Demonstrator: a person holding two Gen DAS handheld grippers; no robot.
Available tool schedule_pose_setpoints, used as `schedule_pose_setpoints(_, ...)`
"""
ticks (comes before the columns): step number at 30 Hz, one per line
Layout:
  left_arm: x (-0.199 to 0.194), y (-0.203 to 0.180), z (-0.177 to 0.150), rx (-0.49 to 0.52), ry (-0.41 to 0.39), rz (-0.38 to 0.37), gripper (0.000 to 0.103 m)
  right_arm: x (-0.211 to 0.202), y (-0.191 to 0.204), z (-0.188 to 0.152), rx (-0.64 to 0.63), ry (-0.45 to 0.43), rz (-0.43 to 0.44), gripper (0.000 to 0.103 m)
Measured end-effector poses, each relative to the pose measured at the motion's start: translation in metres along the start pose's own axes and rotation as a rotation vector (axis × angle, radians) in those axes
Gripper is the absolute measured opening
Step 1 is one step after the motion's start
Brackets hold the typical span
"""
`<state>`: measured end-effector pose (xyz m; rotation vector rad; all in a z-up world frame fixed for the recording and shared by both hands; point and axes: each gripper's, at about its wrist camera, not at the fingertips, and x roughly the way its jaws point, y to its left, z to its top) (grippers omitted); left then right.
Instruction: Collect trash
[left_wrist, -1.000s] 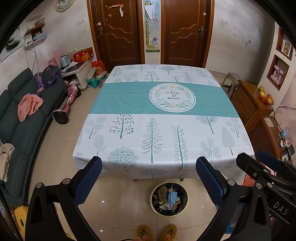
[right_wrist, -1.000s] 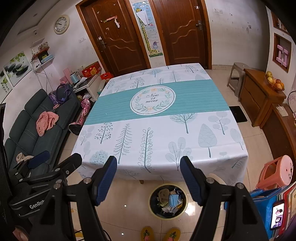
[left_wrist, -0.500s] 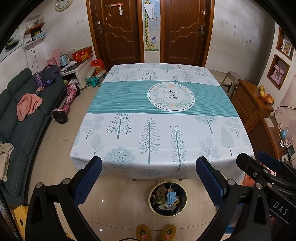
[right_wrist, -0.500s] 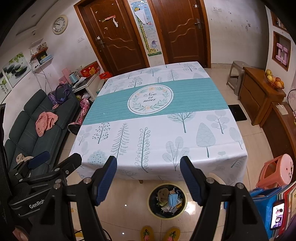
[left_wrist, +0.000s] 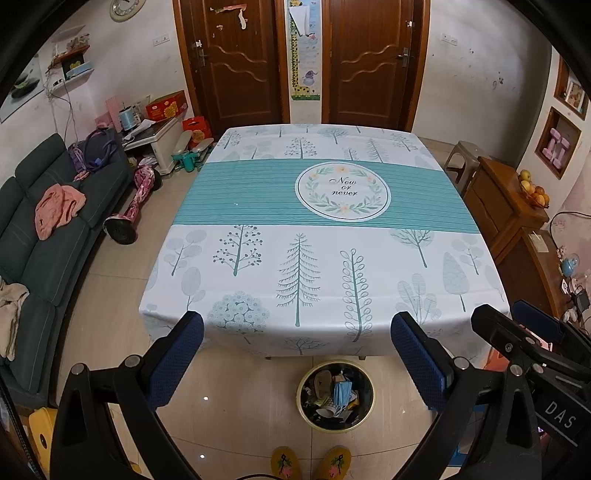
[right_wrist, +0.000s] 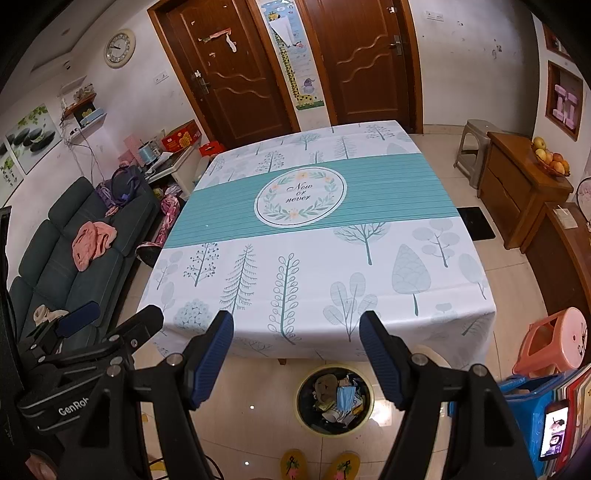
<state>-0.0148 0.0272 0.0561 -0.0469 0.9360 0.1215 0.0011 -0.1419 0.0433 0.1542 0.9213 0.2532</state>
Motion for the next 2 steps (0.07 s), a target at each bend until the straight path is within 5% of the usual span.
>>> schedule_pose_setpoints(2,0.0017,-0.0028,-0.0014,-0.004,0.002,0.003,0.1,0.0001,0.0,0.0,0.0,0.0,0.0,0.071)
